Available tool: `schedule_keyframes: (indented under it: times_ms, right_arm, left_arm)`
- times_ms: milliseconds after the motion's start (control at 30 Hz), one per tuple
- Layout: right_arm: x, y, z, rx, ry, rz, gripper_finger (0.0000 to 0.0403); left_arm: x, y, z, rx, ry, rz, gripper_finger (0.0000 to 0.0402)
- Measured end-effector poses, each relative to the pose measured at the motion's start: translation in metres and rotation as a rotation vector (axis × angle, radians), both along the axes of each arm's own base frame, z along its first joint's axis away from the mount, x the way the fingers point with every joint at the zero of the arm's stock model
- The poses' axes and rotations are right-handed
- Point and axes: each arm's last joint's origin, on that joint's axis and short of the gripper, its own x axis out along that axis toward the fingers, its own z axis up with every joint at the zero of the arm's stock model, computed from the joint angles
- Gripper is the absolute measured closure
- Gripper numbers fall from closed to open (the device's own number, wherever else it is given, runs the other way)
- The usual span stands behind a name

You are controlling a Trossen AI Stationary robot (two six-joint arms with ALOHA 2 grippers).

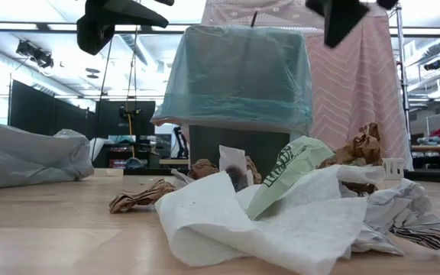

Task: Place trash/remove bag and relplace
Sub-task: Put the brown napkin into the trash bin

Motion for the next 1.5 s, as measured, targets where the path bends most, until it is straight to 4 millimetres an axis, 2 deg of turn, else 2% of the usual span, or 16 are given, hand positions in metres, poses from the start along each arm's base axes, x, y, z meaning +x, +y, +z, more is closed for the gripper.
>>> schedule_keyframes:
  times_ms: [100,300,700,967,1033,1100,1300,1500]
  right_arm:
    - [0.002,0.003,-0.021,0.049,-0.047,-0.022,0.0105]
    - [0.007,0.006,-0.043,0.134,-0.125,-0.028,0.0107]
    - [0.026,0.019,-0.09,0.151,-0.068,0.03,0.011]
    - [0.028,0.022,-0.121,0.117,0.038,-0.02,0.0118]
    - [0.029,0.022,-0.126,0.12,0.049,-0.057,0.0141]
    - [0.03,0.022,-0.128,0.125,0.055,-0.09,0.0183]
    - [0.028,0.021,-0.126,0.148,0.071,-0.148,0.0377]
    - [0.026,0.019,-0.111,0.101,0.105,-0.206,0.0401]
  left_arm:
    - [0.0,0.0,0.0,-0.002,0.001,-0.004,0.0271]
    - [0.0,0.0,-0.001,-0.001,0.007,-0.008,0.0271]
    - [-0.001,0.0,-0.003,0.01,0.033,-0.017,0.0271]
    - [-0.001,0.0,-0.003,0.012,0.038,-0.017,0.0271]
    - [-0.001,0.0,-0.004,0.013,0.04,-0.016,0.0271]
    - [-0.001,0.0,-0.004,0.014,0.04,-0.017,0.0271]
    - [-0.002,0.0,-0.004,0.018,0.045,-0.017,0.0271]
    - [-0.002,0.0,-0.004,0.019,0.045,-0.017,0.0271]
